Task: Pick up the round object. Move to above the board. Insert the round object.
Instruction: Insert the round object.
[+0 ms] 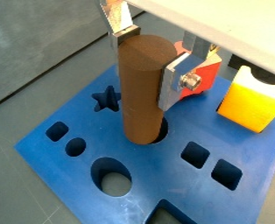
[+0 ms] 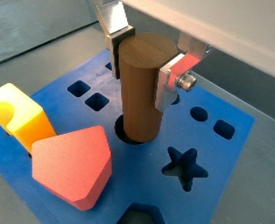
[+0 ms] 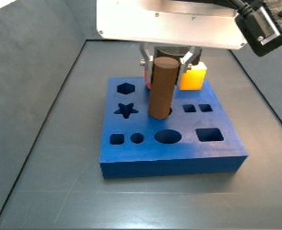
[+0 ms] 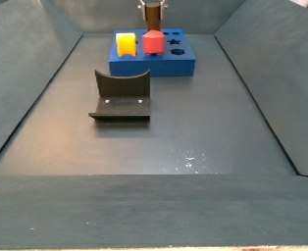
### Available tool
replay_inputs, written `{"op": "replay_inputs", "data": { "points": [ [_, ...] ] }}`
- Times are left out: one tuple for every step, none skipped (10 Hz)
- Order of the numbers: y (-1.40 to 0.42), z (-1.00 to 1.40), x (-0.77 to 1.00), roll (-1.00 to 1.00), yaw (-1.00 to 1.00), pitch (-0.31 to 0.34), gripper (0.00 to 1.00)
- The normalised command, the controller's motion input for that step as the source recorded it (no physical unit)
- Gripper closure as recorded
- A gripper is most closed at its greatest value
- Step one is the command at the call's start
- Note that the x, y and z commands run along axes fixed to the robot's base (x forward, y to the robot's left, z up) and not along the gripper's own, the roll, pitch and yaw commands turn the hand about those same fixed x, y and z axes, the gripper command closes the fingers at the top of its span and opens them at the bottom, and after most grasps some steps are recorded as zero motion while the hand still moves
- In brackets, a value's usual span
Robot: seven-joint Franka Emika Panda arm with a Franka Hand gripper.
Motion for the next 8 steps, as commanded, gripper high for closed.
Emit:
{"op": "replay_inputs", "data": {
  "points": [
    [0.03, -0.23, 0.14, 0.0, 0.0, 0.0, 1.0],
    [0.05, -0.22, 0.16, 0.0, -0.01, 0.0, 1.0],
    [0.11, -0.18, 0.12, 0.03, -0.03, 0.0, 1.0],
    [0.09, -0.19, 0.07, 0.03, -0.03, 0.0, 1.0],
    [0.12, -0.17, 0.06, 0.05, -0.02, 0.0, 1.0],
    [0.01, -0.29, -0.01, 0.14, -0.01, -0.149, 1.0],
    [0.0, -0.55, -0.19, 0.12, 0.0, -0.434, 1.0],
    [0.0, -0.57, -0.19, 0.08, 0.0, -0.437, 1.0]
  ]
}}
